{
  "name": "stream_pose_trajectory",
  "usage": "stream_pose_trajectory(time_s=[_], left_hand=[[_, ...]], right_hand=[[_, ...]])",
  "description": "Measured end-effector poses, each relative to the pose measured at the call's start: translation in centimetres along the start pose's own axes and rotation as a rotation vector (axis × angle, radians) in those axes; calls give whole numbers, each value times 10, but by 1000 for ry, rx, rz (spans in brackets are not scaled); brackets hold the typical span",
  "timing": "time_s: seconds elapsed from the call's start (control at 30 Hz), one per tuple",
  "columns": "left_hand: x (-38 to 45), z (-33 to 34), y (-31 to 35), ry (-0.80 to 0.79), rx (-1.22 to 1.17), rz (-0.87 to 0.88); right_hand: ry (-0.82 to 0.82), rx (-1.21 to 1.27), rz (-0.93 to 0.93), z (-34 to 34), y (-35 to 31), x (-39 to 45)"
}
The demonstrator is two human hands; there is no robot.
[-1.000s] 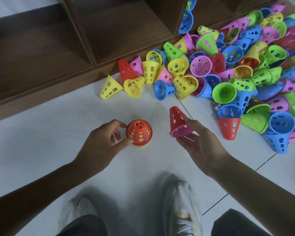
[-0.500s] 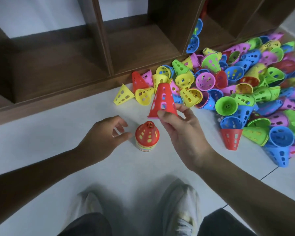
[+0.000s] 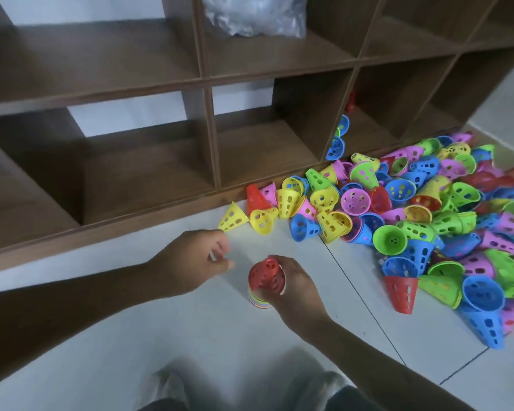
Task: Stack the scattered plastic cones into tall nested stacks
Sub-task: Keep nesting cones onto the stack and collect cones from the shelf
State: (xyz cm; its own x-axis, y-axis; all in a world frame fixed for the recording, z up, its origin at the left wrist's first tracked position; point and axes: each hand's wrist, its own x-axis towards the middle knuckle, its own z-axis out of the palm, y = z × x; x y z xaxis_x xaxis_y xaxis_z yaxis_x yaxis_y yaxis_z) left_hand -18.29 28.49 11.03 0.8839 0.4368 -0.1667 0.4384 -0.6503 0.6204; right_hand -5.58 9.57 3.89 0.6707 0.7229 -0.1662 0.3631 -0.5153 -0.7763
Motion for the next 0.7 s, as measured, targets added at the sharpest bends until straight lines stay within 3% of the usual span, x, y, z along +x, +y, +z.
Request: stream_pose_trajectory(time_s=[0.27, 0.43, 0.7], left_hand=[[11, -70, 67, -134, 120, 38], [9, -113, 114, -181, 339, 42], [24, -112, 137, -248, 401, 87]], right_hand=[[-80, -15, -27, -52, -19, 6], [-77, -119, -131, -109, -56, 19], [-249, -347, -172, -169, -108, 39]])
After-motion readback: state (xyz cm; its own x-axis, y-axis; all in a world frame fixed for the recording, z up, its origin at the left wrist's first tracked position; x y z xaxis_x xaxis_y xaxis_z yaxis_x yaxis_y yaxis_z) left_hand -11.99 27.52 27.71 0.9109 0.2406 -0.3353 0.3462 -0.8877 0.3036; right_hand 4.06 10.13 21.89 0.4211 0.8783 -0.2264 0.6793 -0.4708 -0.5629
